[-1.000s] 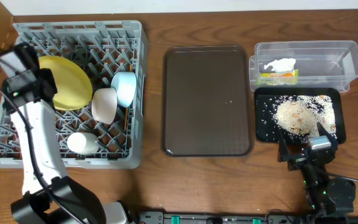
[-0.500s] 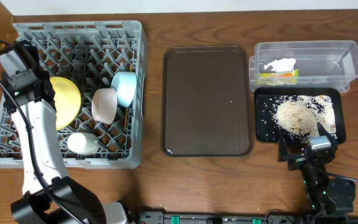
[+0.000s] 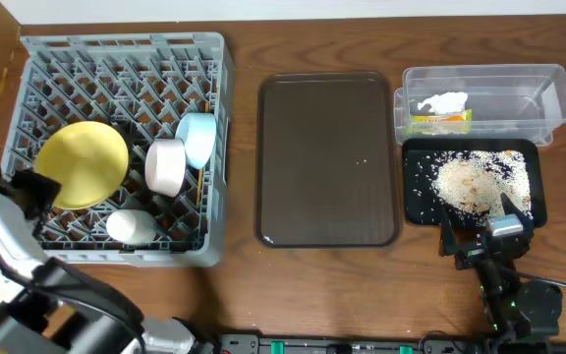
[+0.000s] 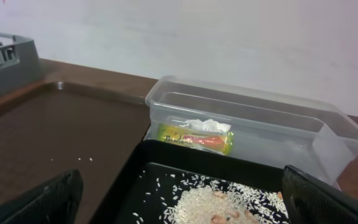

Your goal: Sort waste into correct bins and load items into the dishwasher

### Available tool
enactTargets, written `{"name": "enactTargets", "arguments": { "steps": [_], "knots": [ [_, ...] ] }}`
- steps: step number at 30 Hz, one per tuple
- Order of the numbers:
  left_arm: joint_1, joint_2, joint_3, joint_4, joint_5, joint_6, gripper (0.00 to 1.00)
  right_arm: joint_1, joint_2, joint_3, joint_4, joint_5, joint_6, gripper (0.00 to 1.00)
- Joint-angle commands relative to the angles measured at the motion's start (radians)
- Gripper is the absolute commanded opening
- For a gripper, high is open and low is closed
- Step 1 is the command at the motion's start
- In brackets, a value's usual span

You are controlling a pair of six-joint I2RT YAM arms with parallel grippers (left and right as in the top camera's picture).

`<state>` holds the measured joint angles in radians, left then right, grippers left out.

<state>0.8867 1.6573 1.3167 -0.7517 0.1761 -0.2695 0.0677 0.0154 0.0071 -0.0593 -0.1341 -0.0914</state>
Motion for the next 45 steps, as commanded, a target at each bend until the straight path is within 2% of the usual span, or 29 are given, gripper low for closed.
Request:
{"name": "enactTargets", "arguments": {
  "steps": [1, 3, 5, 7, 8, 9, 10, 11, 18, 24, 27, 36, 39, 45],
  "knots": [
    [0.035, 0.082, -0.01, 0.004, 0.176, -0.047, 0.64, -0.012, -0.002, -0.002, -0.004, 0.003, 0.008, 0.99],
    [0.046, 0.13, -0.01, 0.032, 0.293, -0.047, 0.64, -0.012, -0.002, -0.002, -0.003, 0.003, 0.008, 0.99],
    [0.046, 0.16, -0.01, 0.045, 0.314, -0.047, 0.61, -0.012, -0.002, -0.002, -0.004, 0.003, 0.008, 0.99],
    [0.046, 0.185, -0.01, 0.081, 0.319, -0.047, 0.46, -0.012, -0.002, -0.002, -0.004, 0.003, 0.008, 0.99],
    [0.046, 0.187, -0.01, 0.088, 0.322, -0.047, 0.43, -0.012, -0.002, -0.002, -0.004, 0.003, 0.008, 0.99],
    [0.048, 0.187, -0.01, 0.092, 0.355, -0.047, 0.19, -0.012, -0.002, -0.002, -0.004, 0.003, 0.008, 0.99],
    [0.048, 0.186, -0.01, 0.094, 0.37, -0.047, 0.1, -0.012, -0.002, -0.002, -0.004, 0.003, 0.008, 0.99],
    [0.049, 0.185, -0.01, 0.095, 0.383, -0.047, 0.08, -0.012, -0.002, -0.002, -0.004, 0.003, 0.008, 0.99],
    [0.053, 0.076, -0.01, 0.115, 0.349, -0.02, 0.07, -0.012, -0.002, -0.002, -0.004, 0.003, 0.008, 0.99],
    [0.023, -0.053, -0.01, 0.137, 0.113, 0.116, 0.08, -0.012, -0.002, -0.002, -0.004, 0.003, 0.008, 0.99],
    [-0.021, -0.056, -0.01, 0.14, 0.072, 0.196, 0.07, -0.012, -0.002, -0.002, -0.004, 0.003, 0.008, 0.99],
    [-0.221, -0.057, -0.01, 0.238, -0.239, 0.45, 0.07, -0.012, -0.002, -0.002, -0.004, 0.003, 0.008, 0.99],
    [-0.257, -0.057, -0.01, 0.258, -0.327, 0.484, 0.07, -0.012, -0.002, -0.002, -0.004, 0.003, 0.008, 0.99],
    [-0.302, -0.056, -0.01, 0.272, -0.404, 0.538, 0.07, -0.012, -0.002, -0.002, -0.004, 0.003, 0.008, 0.99]
  ]
}}
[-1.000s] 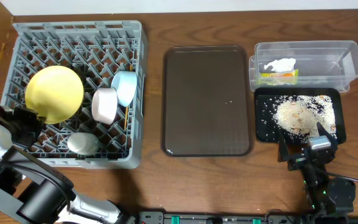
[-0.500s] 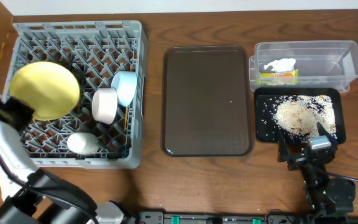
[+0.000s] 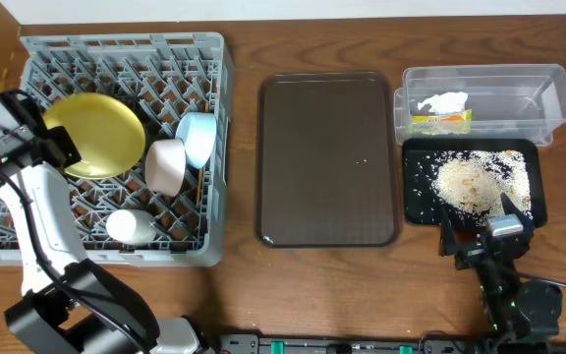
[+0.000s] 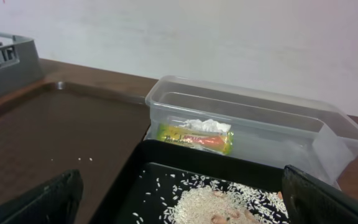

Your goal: Sort waste into correct bins and load items into the dishwasher

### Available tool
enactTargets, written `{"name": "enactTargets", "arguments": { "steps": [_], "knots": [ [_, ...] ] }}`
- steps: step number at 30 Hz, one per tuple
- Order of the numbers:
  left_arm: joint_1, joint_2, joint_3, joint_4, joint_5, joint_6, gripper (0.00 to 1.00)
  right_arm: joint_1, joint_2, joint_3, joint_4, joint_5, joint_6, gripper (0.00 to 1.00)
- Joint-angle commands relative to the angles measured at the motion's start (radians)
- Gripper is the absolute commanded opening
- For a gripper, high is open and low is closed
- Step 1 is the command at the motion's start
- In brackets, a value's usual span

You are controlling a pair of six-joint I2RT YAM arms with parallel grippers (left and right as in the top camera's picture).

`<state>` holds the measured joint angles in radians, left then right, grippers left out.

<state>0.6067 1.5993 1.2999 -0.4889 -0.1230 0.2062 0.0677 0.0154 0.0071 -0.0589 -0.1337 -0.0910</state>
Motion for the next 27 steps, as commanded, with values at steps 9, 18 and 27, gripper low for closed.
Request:
{"name": "enactTargets", "arguments": {
  "steps": [9, 18, 27],
  "knots": [
    [-0.047, 0.002, 0.006, 0.01, -0.229, 0.032, 0.08, -0.012, -0.002, -0.002, -0.004, 0.002, 0.008, 0.99],
    [0.037, 0.005, -0.008, -0.237, 0.066, -0.505, 0.53, -0.012, -0.002, -0.002, -0.004, 0.002, 0.008, 0.99],
    [0.122, 0.015, -0.029, -0.348, 0.325, -0.675, 0.58, -0.012, -0.002, -0.002, -0.004, 0.002, 0.008, 0.99]
  ]
}}
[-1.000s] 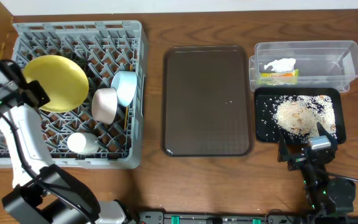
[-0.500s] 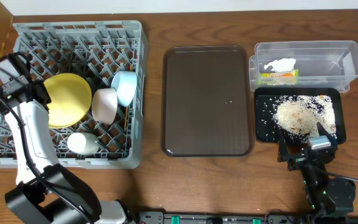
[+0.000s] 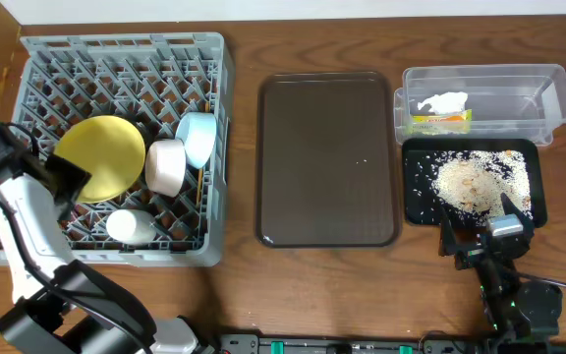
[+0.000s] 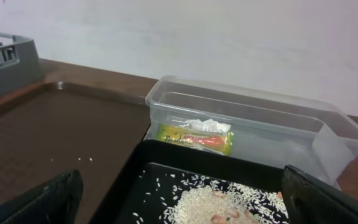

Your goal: Sort waste into correct bins and load items into the dishwasher

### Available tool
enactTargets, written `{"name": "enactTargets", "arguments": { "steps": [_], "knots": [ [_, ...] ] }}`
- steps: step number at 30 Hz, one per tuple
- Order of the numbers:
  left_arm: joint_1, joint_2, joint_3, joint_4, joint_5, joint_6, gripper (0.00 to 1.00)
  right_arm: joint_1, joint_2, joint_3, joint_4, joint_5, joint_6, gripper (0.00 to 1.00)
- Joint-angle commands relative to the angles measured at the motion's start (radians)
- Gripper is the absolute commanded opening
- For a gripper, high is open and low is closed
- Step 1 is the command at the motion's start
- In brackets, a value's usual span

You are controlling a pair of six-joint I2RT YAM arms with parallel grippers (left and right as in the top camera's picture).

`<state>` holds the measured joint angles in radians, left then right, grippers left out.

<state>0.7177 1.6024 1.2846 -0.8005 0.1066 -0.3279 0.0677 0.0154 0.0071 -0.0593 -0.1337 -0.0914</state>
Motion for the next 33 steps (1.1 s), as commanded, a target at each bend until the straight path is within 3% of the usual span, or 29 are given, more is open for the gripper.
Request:
{"name": "enactTargets", "arguments": {
  "steps": [1, 4, 10, 12, 14, 15, 19, 23, 27, 33],
  "knots": [
    [0.011, 0.012, -0.018, -0.041, 0.096, -0.175, 0.6, -0.012, -0.002, -0.002, -0.004, 0.002, 0.008, 0.99],
    [0.012, 0.012, -0.042, -0.007, 0.095, -0.301, 0.65, -0.012, -0.002, -0.002, -0.004, 0.002, 0.008, 0.99],
    [0.012, 0.035, -0.117, 0.088, 0.095, -0.392, 0.64, -0.012, -0.002, -0.002, -0.004, 0.002, 0.008, 0.99],
    [0.012, 0.058, -0.118, 0.1, 0.096, -0.391, 0.52, -0.012, -0.002, -0.002, -0.004, 0.002, 0.008, 0.99],
    [0.012, 0.064, -0.117, 0.103, 0.097, -0.377, 0.08, -0.012, -0.002, -0.002, -0.004, 0.002, 0.008, 0.99],
    [0.012, 0.061, -0.117, 0.103, 0.105, -0.367, 0.08, -0.012, -0.002, -0.002, -0.004, 0.002, 0.008, 0.99],
    [0.012, -0.003, -0.113, 0.104, 0.109, -0.238, 0.07, -0.012, -0.002, -0.002, -0.004, 0.002, 0.008, 0.99],
    [0.011, -0.123, -0.097, 0.118, -0.051, -0.093, 0.07, -0.012, -0.002, -0.002, -0.004, 0.002, 0.008, 0.99],
    [-0.008, -0.221, -0.097, 0.23, -0.148, 0.069, 0.07, -0.012, -0.002, -0.002, -0.004, 0.002, 0.008, 0.99],
    [-0.042, -0.217, -0.097, 0.294, -0.209, 0.254, 0.07, -0.012, -0.002, -0.002, -0.004, 0.002, 0.008, 0.99]
  ]
}}
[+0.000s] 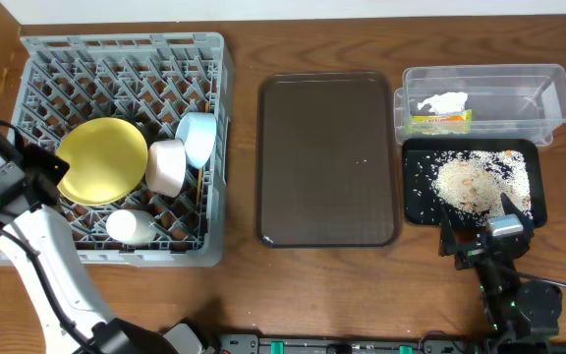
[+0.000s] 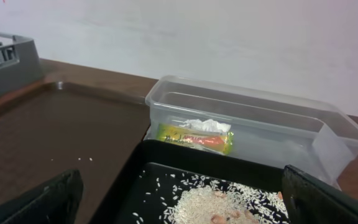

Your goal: Sort waste into correct bins and load items into the dishwasher

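The grey dish rack at the left holds a yellow plate, a pinkish cup, a light blue cup and a white cup. My left gripper is at the plate's left edge; its jaws are too small to read. My right gripper is open near the front edge of the black tray of spilled rice. Behind that, the clear bin holds a yellow wrapper and a white tissue.
An empty brown serving tray lies in the middle of the table, with a few rice grains on it. The wooden table's front edge runs just below the rack and my right arm's base.
My left gripper has shifted a little to the left along the plate's edge. The yellow plate sits almost where it was in the rack. The right arm has not moved.
The yellow plate first lay at the rack's left side with my left gripper at its lower left edge. Then it stood further back and right, then lower beside the pinkish cup, where it still is. The right gripper stayed open over the rice tray throughout.
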### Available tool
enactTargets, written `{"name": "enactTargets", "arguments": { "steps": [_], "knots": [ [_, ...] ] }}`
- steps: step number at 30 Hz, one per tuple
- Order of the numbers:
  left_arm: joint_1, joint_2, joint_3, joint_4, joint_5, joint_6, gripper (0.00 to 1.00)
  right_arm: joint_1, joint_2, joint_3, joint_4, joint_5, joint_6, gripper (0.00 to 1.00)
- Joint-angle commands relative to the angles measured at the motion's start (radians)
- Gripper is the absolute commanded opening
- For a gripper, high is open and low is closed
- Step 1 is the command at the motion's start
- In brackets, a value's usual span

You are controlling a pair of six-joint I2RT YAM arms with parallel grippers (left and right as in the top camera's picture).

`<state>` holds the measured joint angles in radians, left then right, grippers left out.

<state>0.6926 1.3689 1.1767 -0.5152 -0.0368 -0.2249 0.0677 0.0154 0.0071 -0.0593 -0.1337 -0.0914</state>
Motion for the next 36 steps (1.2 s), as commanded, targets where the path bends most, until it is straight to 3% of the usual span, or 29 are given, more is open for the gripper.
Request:
{"name": "enactTargets", "arguments": {
  "steps": [1, 3, 5, 6, 7, 9, 11, 13, 23, 36],
  "knots": [
    [-0.022, 0.017, 0.011, 0.01, -0.066, 0.172, 0.07, -0.012, -0.002, -0.002, -0.004, 0.002, 0.008, 0.99],
    [-0.025, 0.017, 0.011, 0.008, -0.081, 0.175, 0.07, -0.012, -0.002, -0.002, -0.004, 0.002, 0.008, 0.99],
    [-0.022, 0.017, 0.011, -0.032, -0.08, 0.085, 0.08, -0.012, -0.002, -0.002, -0.004, 0.002, 0.008, 0.99],
    [-0.018, 0.018, 0.011, -0.062, -0.08, -0.008, 0.13, -0.012, -0.002, -0.002, -0.004, 0.002, 0.008, 0.99],
    [-0.012, 0.023, 0.011, -0.112, -0.077, -0.121, 0.28, -0.012, -0.002, -0.002, -0.004, 0.002, 0.008, 0.99],
    [-0.008, 0.035, 0.011, -0.171, -0.062, -0.208, 0.45, -0.012, -0.002, -0.002, -0.004, 0.002, 0.008, 0.99],
    [-0.008, 0.075, 0.005, -0.188, -0.003, -0.222, 0.6, -0.012, -0.002, -0.002, -0.004, 0.002, 0.008, 0.99],
    [-0.006, 0.142, 0.002, -0.211, 0.075, -0.222, 0.64, -0.012, -0.002, -0.002, -0.004, 0.002, 0.008, 0.99],
    [0.103, 0.281, -0.002, -0.16, 0.393, -0.205, 0.78, -0.012, -0.002, -0.002, -0.004, 0.002, 0.008, 0.99],
    [0.2, 0.299, -0.145, 0.065, 0.718, -0.169, 0.71, -0.012, -0.002, -0.002, -0.004, 0.002, 0.008, 0.99]
  ]
}}
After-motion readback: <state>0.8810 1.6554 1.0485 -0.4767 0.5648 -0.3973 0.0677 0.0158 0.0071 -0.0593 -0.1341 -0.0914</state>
